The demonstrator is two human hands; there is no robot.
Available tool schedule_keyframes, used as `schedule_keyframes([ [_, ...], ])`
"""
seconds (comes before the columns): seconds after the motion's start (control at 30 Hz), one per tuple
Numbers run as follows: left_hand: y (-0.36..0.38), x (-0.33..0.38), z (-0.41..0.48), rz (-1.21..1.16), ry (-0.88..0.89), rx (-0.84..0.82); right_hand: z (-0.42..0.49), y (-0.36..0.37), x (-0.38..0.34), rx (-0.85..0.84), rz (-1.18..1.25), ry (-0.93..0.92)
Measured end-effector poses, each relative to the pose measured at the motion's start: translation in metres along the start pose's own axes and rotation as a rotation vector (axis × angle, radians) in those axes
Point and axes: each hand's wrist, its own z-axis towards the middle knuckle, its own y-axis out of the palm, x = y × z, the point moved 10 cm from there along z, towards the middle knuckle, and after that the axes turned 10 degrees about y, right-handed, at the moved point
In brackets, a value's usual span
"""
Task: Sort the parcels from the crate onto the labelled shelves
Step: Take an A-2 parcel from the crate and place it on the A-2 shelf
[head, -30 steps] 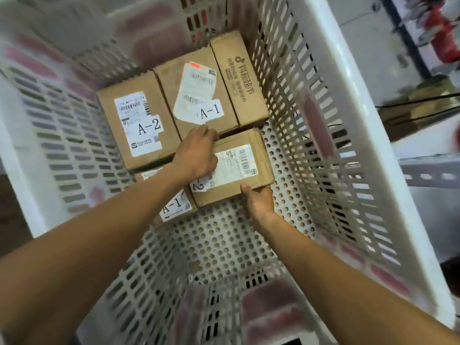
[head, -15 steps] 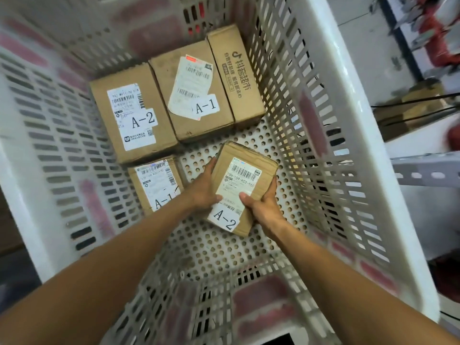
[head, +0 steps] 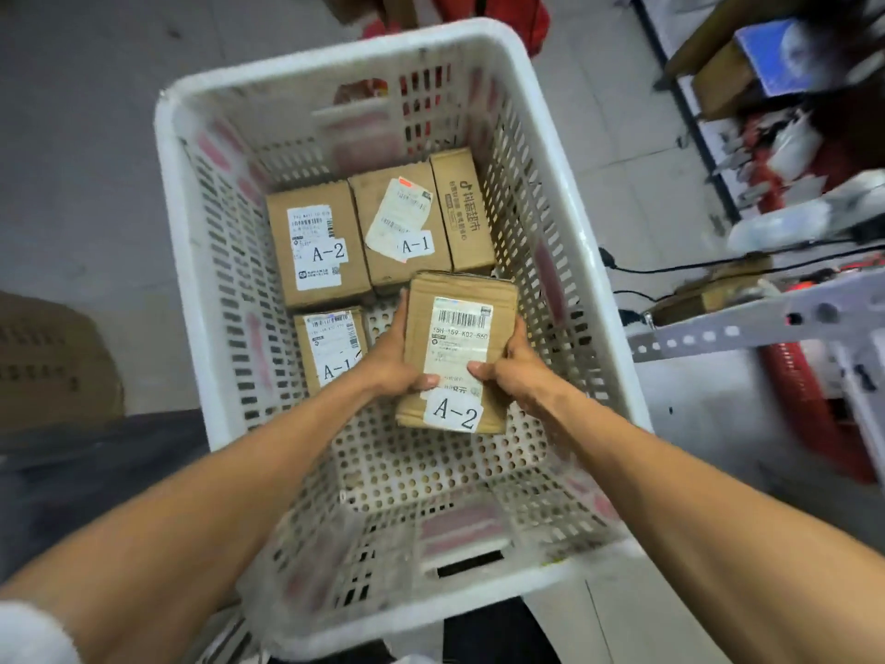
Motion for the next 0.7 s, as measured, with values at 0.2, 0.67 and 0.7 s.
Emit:
schedule_keyframes([
  [0.2, -0.058, 0.101, -0.086, -0.078, 0.195, 0.232, -0.114, 0.017, -0.099, -0.086, -0.156, -0.291],
  [0.67, -0.073, 0.252, -0.295, -0.129, 0.64, 0.239, -0.388, 0.027, -0.129, -0.049, -0.129, -0.743],
  [0.7, -0.066, 0.253, -0.307, -0.129, 0.638, 0.213, -0.402, 0.027, -0.121, -0.053, -0.139, -0.743],
])
